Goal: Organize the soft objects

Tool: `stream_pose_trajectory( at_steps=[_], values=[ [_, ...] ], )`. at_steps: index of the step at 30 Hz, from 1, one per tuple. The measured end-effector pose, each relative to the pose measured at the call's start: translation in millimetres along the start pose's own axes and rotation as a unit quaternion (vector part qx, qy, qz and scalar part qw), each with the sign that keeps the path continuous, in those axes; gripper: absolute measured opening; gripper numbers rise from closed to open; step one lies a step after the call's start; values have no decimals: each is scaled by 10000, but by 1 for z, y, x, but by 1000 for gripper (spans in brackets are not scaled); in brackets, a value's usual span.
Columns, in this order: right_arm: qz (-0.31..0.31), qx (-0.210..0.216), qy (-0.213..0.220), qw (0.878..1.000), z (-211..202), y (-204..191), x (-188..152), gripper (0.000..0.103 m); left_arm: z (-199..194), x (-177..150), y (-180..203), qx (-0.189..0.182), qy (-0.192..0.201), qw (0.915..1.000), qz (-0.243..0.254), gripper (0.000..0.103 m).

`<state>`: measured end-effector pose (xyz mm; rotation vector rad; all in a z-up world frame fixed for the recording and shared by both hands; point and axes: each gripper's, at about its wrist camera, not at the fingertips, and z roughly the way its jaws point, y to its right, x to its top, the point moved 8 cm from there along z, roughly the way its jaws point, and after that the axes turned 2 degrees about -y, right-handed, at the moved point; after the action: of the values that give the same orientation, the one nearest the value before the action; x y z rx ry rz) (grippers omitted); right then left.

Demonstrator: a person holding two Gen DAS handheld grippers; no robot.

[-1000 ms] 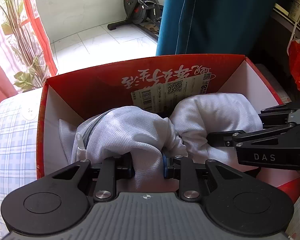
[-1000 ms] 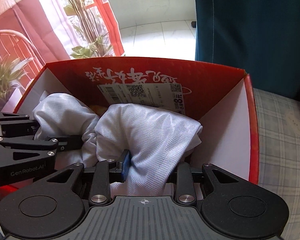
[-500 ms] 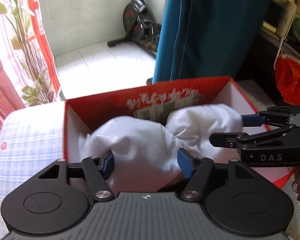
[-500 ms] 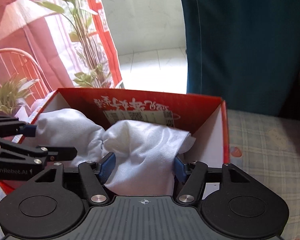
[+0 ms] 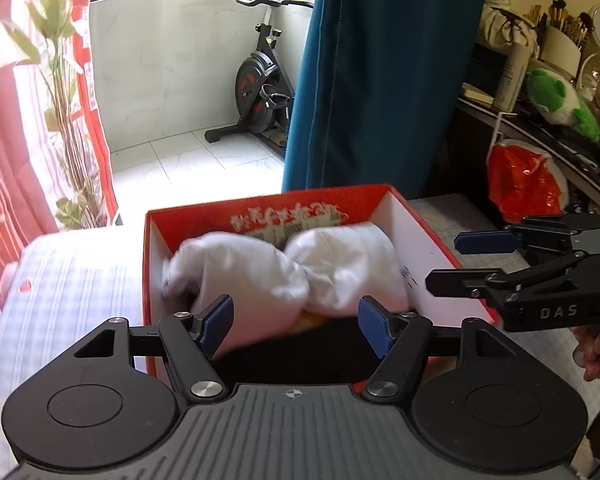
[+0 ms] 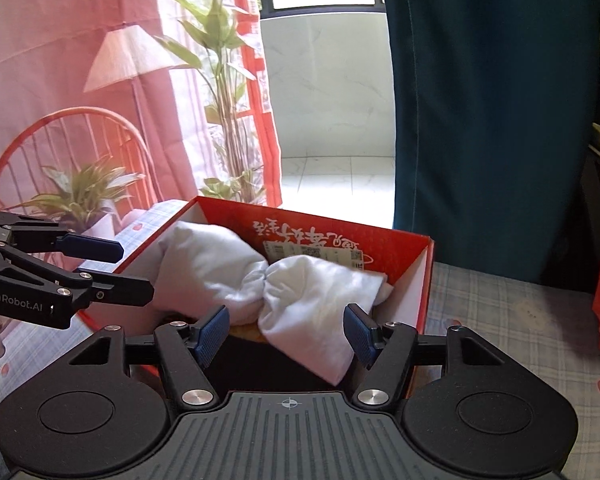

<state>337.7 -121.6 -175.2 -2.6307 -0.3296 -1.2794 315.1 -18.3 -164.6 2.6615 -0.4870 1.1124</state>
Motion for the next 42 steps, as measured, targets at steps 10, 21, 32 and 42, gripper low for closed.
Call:
stream_pose_trajectory(
  at_steps=[10,21,32,42],
  values=[
    [-396,155,38,9991,-48,-12,-48,66,-9,-54,22,-170,-30,9996,-245,71],
    [-344,122,-408,9985,-41,-11,-144,66,12,-115,37,-541,-391,9920,-1070,71],
    [-389,183,-758,9962,-23,-8,-187,69,33,-129,62,-695,-587,9925,-816,70],
    [-713,330,-832,9934,-5,-16,-190,72,55,-133,69,-838,-869,9894,-808,65]
  ],
)
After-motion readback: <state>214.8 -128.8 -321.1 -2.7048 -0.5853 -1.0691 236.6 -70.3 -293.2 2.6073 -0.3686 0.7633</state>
